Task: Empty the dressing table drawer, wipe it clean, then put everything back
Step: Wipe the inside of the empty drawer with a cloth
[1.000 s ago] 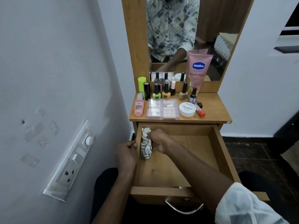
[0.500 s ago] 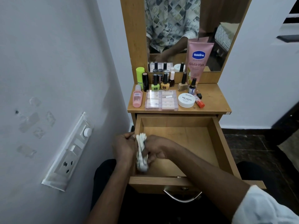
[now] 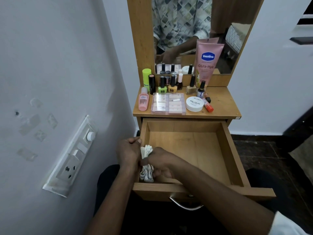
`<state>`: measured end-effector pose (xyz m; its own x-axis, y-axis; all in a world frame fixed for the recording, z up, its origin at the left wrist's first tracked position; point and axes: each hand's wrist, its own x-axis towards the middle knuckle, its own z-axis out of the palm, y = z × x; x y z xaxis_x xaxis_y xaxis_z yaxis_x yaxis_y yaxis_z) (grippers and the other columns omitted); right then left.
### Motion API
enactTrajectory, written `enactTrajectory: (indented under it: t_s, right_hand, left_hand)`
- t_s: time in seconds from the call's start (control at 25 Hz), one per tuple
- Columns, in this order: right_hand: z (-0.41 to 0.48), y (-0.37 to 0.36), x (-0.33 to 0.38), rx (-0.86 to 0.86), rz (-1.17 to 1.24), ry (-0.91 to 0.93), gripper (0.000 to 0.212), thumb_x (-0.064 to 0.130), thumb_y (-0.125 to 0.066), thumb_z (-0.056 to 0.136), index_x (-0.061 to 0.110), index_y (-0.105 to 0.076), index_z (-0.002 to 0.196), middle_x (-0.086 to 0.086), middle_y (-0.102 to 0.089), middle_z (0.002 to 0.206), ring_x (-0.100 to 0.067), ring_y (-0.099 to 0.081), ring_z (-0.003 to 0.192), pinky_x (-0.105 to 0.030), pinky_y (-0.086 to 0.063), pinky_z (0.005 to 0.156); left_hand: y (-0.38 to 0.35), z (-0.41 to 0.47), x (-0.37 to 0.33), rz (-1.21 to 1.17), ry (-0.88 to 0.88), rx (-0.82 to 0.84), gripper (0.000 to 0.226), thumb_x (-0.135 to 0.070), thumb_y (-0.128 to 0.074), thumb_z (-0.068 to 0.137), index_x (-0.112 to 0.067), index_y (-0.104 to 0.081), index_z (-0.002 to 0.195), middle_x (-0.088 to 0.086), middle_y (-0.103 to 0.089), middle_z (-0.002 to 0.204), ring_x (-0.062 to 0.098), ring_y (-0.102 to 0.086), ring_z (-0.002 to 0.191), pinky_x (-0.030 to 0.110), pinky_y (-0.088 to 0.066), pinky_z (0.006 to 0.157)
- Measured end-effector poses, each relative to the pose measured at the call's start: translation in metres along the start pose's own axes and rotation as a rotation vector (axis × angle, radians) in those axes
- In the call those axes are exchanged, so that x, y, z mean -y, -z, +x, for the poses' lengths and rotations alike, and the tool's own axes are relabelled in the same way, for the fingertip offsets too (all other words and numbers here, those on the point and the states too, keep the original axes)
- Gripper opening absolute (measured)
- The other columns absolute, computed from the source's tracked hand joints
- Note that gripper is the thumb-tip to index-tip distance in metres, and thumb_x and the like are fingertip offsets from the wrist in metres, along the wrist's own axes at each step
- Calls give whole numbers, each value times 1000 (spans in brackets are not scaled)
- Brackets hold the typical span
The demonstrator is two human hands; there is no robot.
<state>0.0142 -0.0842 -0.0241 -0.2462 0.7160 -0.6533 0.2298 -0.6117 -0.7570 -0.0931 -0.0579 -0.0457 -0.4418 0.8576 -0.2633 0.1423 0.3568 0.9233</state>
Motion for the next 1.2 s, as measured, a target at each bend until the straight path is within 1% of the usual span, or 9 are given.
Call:
enactTrajectory:
  t_s: [0.12,0.28,0.4,0.56,0.64,0.72,0.84,1.04,1.2]
  right_hand:
    - [8,12,29,-78,91,57,15,-1,-51,91,7,-60,82,-12,-66,78,-23,-66,67,-28,-57,57]
    - [20,23,59,-153,332,153,24,-4,-43,90,5,-59,74,-16,-62,77,-29,-63,67,-35,-53,64]
    - [9,12,30,-163,133,74,12,5,-52,90,8,-61,82,-14,-70,86,-29,-70,79,-35,-58,67]
    - [-7,2,-3,-47,-65,-9,19,6,-70,83,15,-57,72,-3,-61,68,-9,-56,47,-17,-39,36]
    - [-2,5,-3,-56,-85,15,16,8,-78,78,13,-63,78,-6,-68,77,-13,-63,56,-23,-47,42]
    - [-3,15,6,-46,-107,19,21,4,-78,77,4,-65,94,-10,-71,88,-21,-69,74,-33,-60,62]
    - [-15,50,20,-49,-211,23,39,3,-68,80,1,-59,118,-17,-71,106,-31,-70,94,-43,-59,83]
    - [-34,86,11,23,-84,123,27,16,-64,89,10,-63,115,-12,-73,102,-23,-71,83,-34,-57,71]
    - [-33,67,10,186,-519,495,13,18,-70,89,16,-67,102,1,-70,92,-11,-67,80,-27,-52,68]
  left_hand:
    - [1,0,1,22,-3,19,11,-13,-65,93,-19,-74,94,-4,-71,80,10,-65,73,26,-49,62]
    - [0,2,1,42,-19,11,12,-17,-66,92,-19,-76,99,-4,-73,85,8,-63,76,27,-48,68]
    - [0,2,0,51,-24,0,10,-17,-65,93,-20,-75,95,-9,-69,77,8,-64,72,24,-48,61]
    - [-1,8,4,-30,22,-7,8,-15,-71,88,-20,-77,91,1,-74,89,21,-70,84,37,-59,78]
    - [1,10,4,-70,84,31,10,-14,-72,87,-22,-74,81,6,-75,86,25,-71,80,38,-60,70]
    - [6,16,2,-121,159,93,7,-10,-73,85,-15,-74,80,12,-75,87,29,-71,79,38,-59,66]
    - [15,22,-2,-131,192,195,4,-5,-73,85,-8,-73,88,13,-74,84,27,-68,76,31,-51,61]
    - [34,31,9,-193,236,415,24,-14,-80,77,-9,-75,100,10,-74,86,18,-66,69,28,-54,55]
    - [29,41,24,-353,237,474,46,-18,-83,65,-13,-75,109,16,-69,106,29,-60,93,36,-54,79]
